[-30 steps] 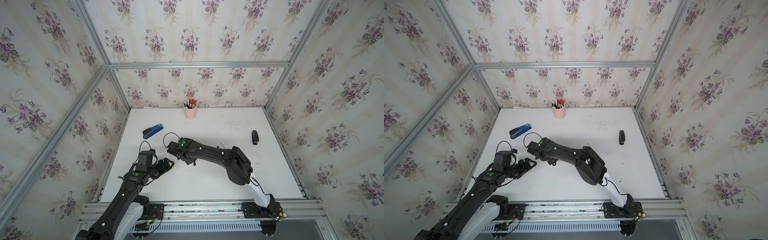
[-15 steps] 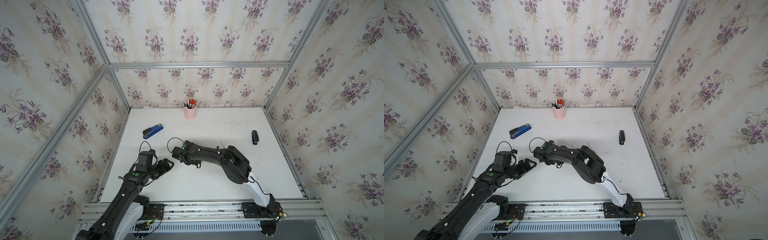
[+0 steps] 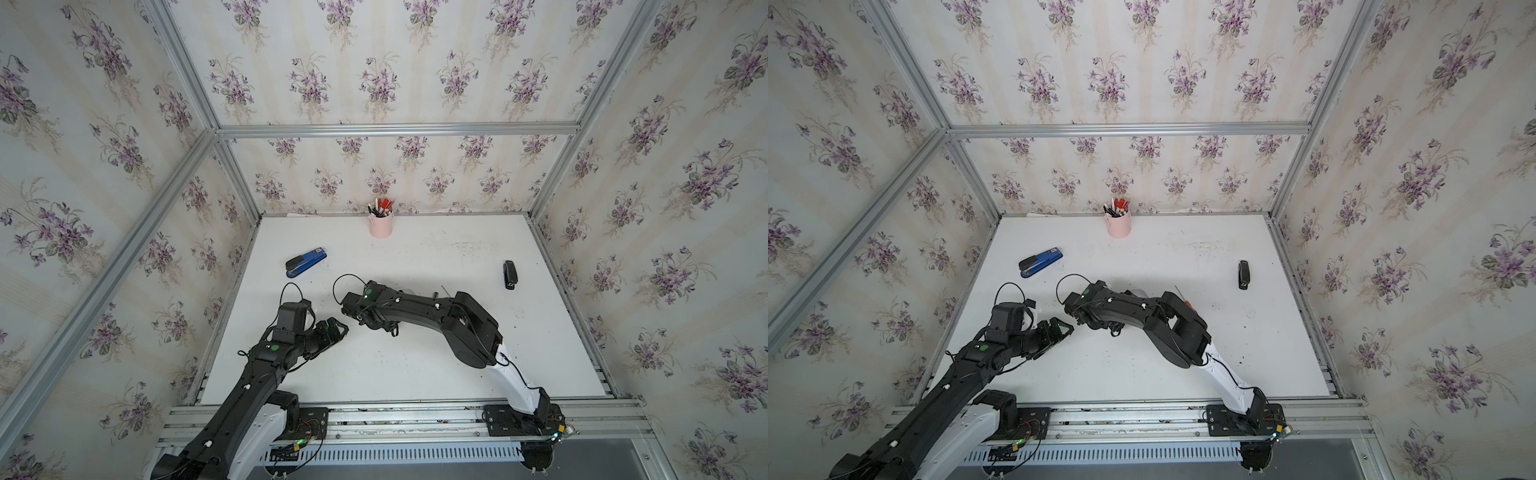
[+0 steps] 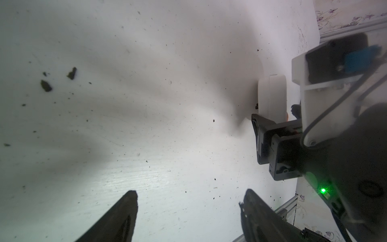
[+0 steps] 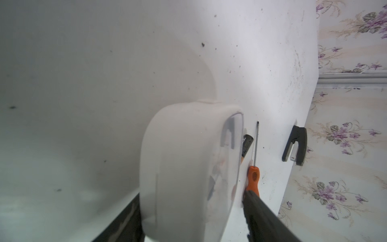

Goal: Remove the battery from the alarm
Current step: Adjust the alarm at the center of the board, then reset both arms

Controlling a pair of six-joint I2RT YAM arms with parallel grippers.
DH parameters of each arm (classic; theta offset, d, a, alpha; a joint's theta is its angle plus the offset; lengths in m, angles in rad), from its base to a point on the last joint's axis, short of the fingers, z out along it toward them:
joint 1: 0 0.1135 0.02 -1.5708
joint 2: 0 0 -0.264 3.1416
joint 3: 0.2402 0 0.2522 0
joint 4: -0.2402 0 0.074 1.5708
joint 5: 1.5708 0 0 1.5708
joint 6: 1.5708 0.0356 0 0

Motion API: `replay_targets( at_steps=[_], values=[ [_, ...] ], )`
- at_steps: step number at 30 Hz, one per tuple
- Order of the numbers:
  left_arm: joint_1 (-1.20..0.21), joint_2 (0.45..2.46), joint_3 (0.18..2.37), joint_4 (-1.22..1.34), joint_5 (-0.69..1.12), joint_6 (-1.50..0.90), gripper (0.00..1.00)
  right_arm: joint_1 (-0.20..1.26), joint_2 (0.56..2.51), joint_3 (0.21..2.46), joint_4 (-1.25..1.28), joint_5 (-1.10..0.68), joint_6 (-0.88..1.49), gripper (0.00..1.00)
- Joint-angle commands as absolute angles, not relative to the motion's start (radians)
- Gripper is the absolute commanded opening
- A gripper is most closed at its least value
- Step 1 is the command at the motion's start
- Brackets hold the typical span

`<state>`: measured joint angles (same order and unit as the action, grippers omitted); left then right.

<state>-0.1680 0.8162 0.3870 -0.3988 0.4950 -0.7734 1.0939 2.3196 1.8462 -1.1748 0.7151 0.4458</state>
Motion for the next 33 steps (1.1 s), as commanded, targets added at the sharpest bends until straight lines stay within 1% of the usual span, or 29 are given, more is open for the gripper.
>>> replay_targets(
  at_steps=[1,12,19,22,30,32,33],
  values=[
    [-0.167,0.817,0.384,-0.403,0.486,-0.757,0.82,1.096,2.307,1.853,-1.152,0.665,0.454,0.74],
    [-0.167,0.814,0.386,-0.411,0.486,-0.756,0.82,1.082,2.294,1.854,-1.075,0.484,0.471,0.77],
    [-0.167,0.825,0.415,-0.422,0.485,-0.756,0.82,1.027,2.178,1.807,-0.989,0.350,0.512,0.81],
    [-0.167,0.840,0.437,-0.423,0.481,-0.756,0.83,0.987,2.110,1.775,-0.944,0.281,0.527,0.81],
    [-0.167,0.873,0.491,-0.422,0.465,-0.760,0.83,0.840,1.919,1.606,-0.778,0.076,0.546,0.83],
    [-0.168,0.897,0.514,-0.413,0.467,-0.759,0.83,0.786,1.868,1.553,-0.720,0.005,0.549,0.85],
    [-0.168,0.912,0.530,-0.403,0.473,-0.761,0.83,0.750,1.829,1.521,-0.680,-0.043,0.553,0.89]
  ],
)
